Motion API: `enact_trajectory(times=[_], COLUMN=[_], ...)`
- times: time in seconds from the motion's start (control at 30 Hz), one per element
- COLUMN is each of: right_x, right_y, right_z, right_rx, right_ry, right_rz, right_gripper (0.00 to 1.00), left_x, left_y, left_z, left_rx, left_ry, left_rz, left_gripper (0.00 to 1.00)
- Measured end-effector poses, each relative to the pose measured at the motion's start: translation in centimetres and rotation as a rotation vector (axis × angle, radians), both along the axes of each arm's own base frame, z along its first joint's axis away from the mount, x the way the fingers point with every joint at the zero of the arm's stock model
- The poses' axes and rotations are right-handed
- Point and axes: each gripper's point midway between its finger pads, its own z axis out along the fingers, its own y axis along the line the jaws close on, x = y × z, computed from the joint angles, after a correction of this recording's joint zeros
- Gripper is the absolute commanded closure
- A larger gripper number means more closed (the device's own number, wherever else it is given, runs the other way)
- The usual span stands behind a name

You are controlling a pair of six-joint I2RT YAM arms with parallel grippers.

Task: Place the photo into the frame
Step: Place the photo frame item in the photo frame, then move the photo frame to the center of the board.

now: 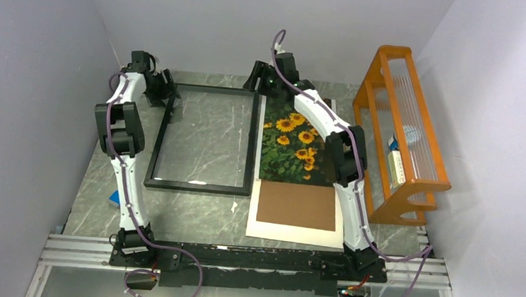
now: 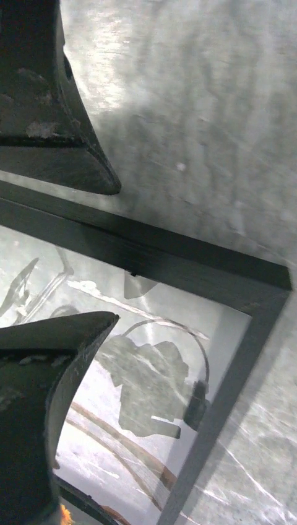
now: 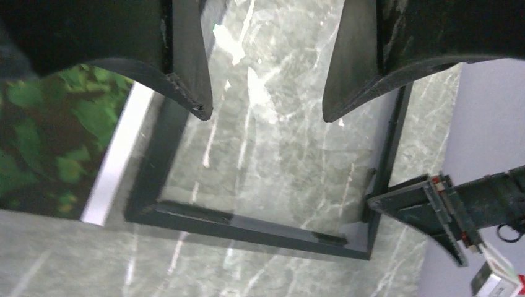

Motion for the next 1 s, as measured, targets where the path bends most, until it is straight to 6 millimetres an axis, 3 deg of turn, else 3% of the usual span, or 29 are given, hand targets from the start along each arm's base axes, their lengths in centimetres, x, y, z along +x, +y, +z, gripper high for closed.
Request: enact_trajectory(times=[0.13, 0.37, 0.63, 1.0], right_x=[-1.1, -5.0, -9.4, -12.8], right_y=[-2.0, -3.8, -2.2, -0.1], right_z=[-0.2, -5.9, -9.3, -10.4], right_rx=[-0.050, -0.144, -0.135, -0.076], right_ry=[0.058, 0.275, 0.416, 0.510], right_rz=[-0.043, -0.043, 0.049, 0.148], right_gripper=[0.26, 0.25, 0.27, 0.31], left_x=[-2.3, -4.6, -5.9, -6.2], left_y=[0.3, 0.3, -0.3, -1.1], left_z=[-0.1, -0.2, -0.2, -0.2], left_rx=[-0.005, -0.021, -0.034, -0.069], left_ry=[0.058, 0.101, 0.116, 0.093], left_rz=[0.015, 0.020, -0.015, -0.099], left_gripper=[0.20, 0.19, 0.09, 0.16])
